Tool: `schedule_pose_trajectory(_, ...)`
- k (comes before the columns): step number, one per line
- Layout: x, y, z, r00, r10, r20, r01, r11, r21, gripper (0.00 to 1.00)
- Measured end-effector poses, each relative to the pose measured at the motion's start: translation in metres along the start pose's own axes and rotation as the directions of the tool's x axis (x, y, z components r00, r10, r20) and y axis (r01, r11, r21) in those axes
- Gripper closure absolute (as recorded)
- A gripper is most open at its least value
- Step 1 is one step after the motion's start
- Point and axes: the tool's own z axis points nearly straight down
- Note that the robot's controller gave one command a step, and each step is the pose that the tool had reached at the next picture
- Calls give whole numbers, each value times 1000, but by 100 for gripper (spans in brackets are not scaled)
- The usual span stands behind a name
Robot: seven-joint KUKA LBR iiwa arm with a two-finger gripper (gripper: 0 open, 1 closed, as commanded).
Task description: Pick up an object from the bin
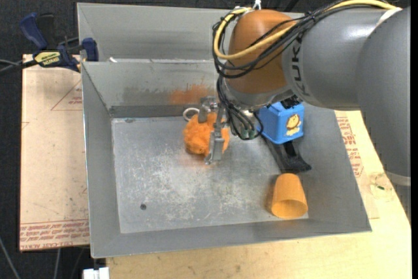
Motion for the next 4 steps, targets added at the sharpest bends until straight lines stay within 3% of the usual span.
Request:
schedule_pose_trajectory(1,4,1,22,999,40,7,-40,999,-6,0)
schedule_pose_trajectory(2,-5,-4,49,1000,16,13,-16,1000,-5,0)
schedule_pose_trajectory(3,2,2,67,943,334,9,-334,943,-12,100)
schedule_pose_trajectory(4,2,2,67,942,334,9,-334,942,-12,100)
